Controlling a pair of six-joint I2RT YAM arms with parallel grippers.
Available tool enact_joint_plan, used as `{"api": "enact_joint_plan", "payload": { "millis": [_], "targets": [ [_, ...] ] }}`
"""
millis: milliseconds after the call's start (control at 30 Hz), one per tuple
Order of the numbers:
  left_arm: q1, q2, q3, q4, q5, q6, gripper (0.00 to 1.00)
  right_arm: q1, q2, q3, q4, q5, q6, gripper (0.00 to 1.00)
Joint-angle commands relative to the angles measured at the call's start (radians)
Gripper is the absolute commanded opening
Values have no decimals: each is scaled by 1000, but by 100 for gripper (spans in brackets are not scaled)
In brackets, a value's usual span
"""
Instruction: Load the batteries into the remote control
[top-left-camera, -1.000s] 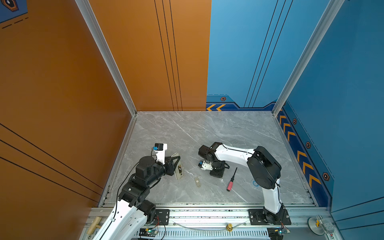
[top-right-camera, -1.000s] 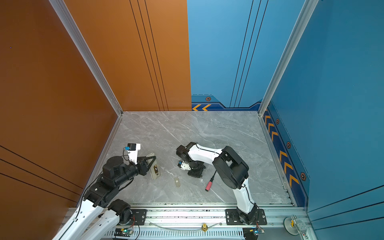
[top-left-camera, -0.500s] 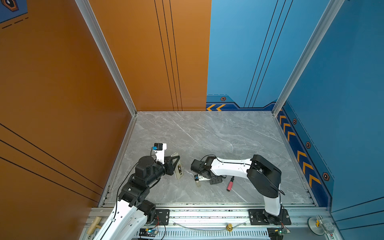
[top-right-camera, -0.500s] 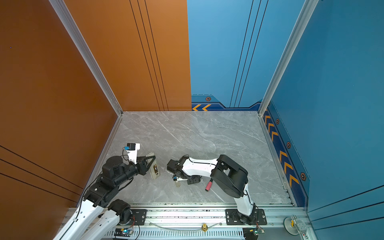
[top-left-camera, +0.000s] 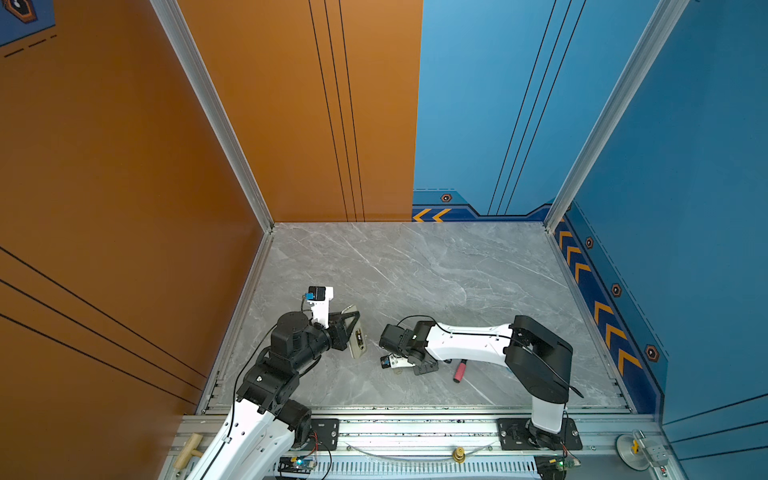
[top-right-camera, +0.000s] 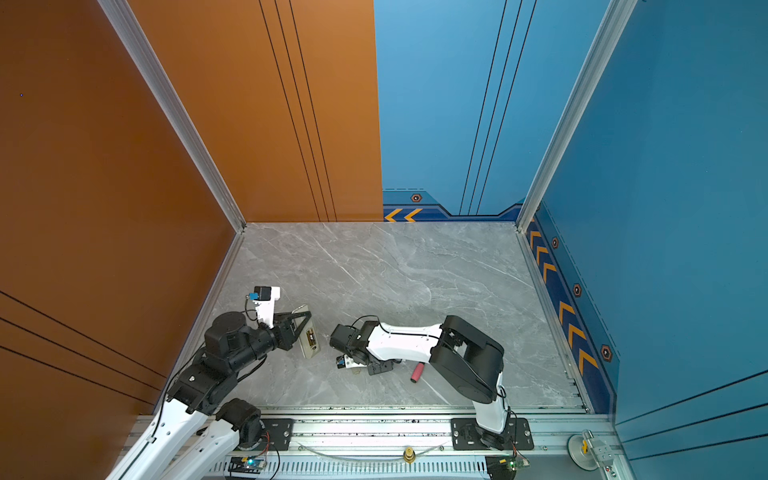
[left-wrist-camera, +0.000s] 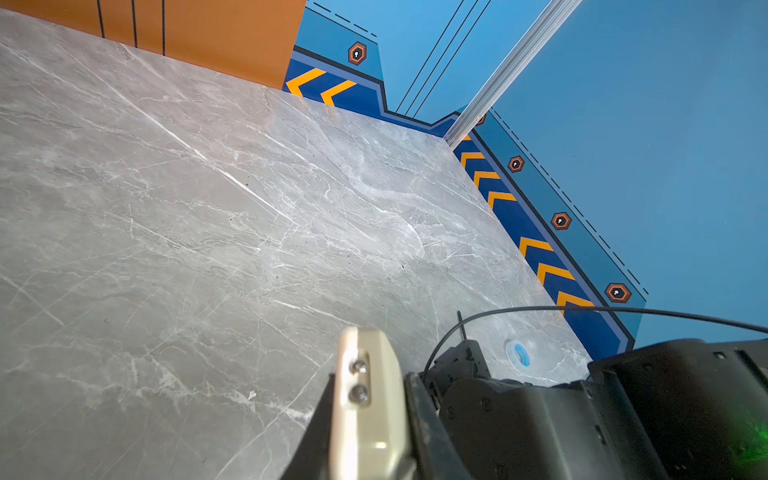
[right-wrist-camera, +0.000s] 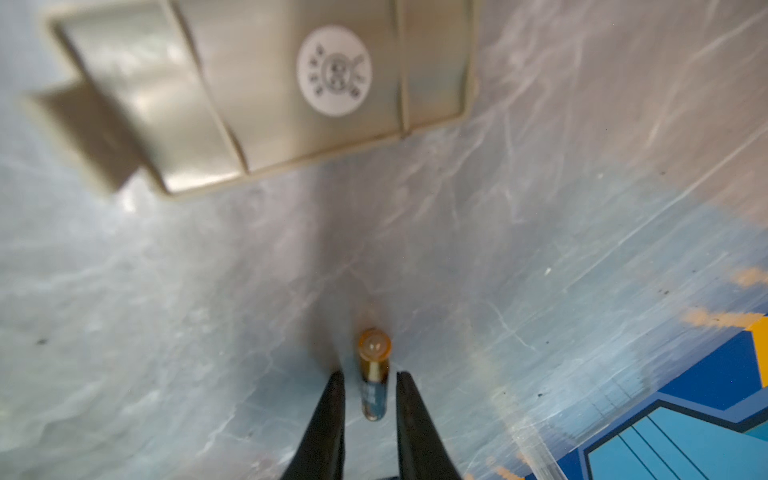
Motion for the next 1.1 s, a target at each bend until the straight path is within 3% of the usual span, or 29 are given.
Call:
{"api": "enact_joint_plan", "payload": {
  "millis": [0, 300, 467, 600, 733, 900, 1000, 1067],
  "targets": [
    [5, 0, 18, 15, 8, 0, 0, -5, -9, -26, 7, -81, 18, 29],
    [3, 1, 21, 8, 4, 3, 0, -4, -73, -19, 16, -95, 89, 37],
    [3, -9, 22, 8, 6, 0, 0, 14, -202, -3, 60, -90, 309, 43],
    [1, -24, 25, 3, 2, 1, 0, 26, -284, 58, 60, 40, 638, 46],
    [2, -29, 32, -2, -6, 0, 0, -15, -276, 206, -98, 63, 1127, 46],
    [1, -34, 47, -9, 6, 4, 0, -60, -291, 169, -161, -64, 1700, 53],
    [1, -53, 47, -7, 8, 1, 0, -73, -291, 116, -136, -146, 1927, 60],
    [2, -62, 42, -1, 15, -4, 0, -74, -285, 106, -124, -166, 2014, 67]
  ]
}}
